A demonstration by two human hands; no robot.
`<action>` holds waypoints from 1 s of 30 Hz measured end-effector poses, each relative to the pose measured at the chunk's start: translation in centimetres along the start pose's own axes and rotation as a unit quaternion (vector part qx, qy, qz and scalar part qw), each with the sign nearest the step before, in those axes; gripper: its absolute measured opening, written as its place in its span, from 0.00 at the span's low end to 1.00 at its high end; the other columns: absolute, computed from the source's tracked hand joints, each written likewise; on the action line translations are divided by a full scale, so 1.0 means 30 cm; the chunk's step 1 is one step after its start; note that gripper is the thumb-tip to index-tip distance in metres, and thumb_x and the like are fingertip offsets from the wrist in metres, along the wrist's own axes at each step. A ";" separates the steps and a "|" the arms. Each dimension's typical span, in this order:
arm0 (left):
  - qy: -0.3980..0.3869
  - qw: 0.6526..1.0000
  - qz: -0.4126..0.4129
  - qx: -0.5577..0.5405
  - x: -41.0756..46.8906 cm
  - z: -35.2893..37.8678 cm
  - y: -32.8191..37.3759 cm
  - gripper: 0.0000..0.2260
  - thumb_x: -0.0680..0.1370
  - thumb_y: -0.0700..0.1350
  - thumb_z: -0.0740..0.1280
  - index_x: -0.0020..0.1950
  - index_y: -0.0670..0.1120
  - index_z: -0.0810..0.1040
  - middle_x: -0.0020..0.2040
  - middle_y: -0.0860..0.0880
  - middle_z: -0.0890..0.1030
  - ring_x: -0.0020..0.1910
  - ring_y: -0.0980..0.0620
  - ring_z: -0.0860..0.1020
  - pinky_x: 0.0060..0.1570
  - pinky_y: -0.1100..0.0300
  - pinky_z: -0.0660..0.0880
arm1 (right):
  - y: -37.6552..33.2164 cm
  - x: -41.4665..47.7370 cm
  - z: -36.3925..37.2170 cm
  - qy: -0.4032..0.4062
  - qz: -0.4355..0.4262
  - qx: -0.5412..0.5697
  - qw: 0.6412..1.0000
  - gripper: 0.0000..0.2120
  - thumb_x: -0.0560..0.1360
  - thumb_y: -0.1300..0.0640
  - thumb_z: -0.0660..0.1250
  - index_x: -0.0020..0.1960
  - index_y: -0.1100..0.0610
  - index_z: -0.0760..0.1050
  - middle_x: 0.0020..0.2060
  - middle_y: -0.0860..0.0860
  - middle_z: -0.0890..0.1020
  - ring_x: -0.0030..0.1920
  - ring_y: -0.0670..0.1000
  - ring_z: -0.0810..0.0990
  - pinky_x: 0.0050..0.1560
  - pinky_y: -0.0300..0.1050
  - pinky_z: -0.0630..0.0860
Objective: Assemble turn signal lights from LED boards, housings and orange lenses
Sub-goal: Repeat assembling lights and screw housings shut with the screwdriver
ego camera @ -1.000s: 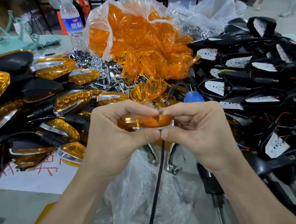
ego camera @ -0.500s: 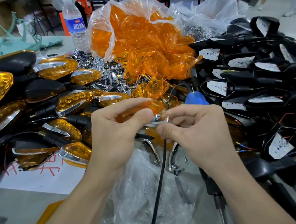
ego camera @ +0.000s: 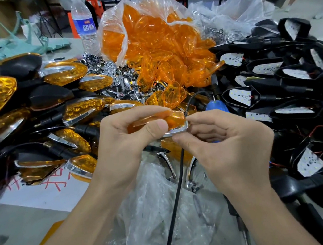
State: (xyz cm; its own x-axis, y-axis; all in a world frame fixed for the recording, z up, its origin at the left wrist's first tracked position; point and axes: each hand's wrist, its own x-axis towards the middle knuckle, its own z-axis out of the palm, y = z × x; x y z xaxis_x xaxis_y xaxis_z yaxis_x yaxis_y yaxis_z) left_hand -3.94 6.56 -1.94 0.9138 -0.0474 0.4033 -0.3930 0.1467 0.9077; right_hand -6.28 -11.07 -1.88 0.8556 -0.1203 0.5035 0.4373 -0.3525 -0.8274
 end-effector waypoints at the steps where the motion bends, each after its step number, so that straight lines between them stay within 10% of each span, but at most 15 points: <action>1: -0.008 1.000 0.010 -0.001 -0.003 0.003 0.003 0.09 0.73 0.46 0.75 0.51 0.54 0.89 0.47 0.50 0.88 0.49 0.47 0.85 0.49 0.56 0.81 | -0.003 0.002 -0.003 0.003 0.000 -0.003 1.000 0.13 0.66 0.52 0.84 0.49 0.45 0.87 0.37 0.40 0.87 0.40 0.42 0.86 0.42 0.31 0.79; 12: -0.033 0.997 -0.054 -0.049 -0.005 -0.008 0.019 0.08 0.72 0.48 0.74 0.49 0.52 0.90 0.45 0.46 0.88 0.43 0.46 0.87 0.41 0.57 0.82 | 0.015 0.002 0.007 -0.056 -0.063 0.013 0.996 0.19 0.73 0.54 0.78 0.64 0.52 0.84 0.54 0.42 0.87 0.52 0.43 0.87 0.53 0.39 0.83; 21: -0.093 0.991 -0.083 -0.040 -0.005 -0.020 0.015 0.13 0.68 0.43 0.78 0.52 0.45 0.88 0.45 0.44 0.87 0.44 0.48 0.86 0.42 0.60 0.81 | 0.020 0.017 0.007 -0.134 -0.049 0.153 0.978 0.12 0.76 0.62 0.75 0.55 0.47 0.84 0.46 0.50 0.89 0.46 0.55 0.88 0.47 0.48 0.86; 30: 0.059 0.984 -0.167 -0.015 -0.010 0.045 -0.018 0.15 0.65 0.41 0.83 0.49 0.53 0.90 0.47 0.46 0.88 0.45 0.48 0.87 0.41 0.61 0.82 | 0.039 0.045 0.023 -0.124 0.096 0.150 0.976 0.13 0.77 0.64 0.75 0.55 0.48 0.86 0.46 0.48 0.89 0.49 0.52 0.89 0.53 0.56 0.85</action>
State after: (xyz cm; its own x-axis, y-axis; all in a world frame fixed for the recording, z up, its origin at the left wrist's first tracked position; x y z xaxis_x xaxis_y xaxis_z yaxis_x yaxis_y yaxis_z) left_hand -4.13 5.17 -2.38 0.9977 0.0175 0.0651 -0.0672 0.1716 0.9829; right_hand -4.43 -11.00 -2.36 0.9544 0.0839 0.2864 0.2912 -0.0524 -0.9552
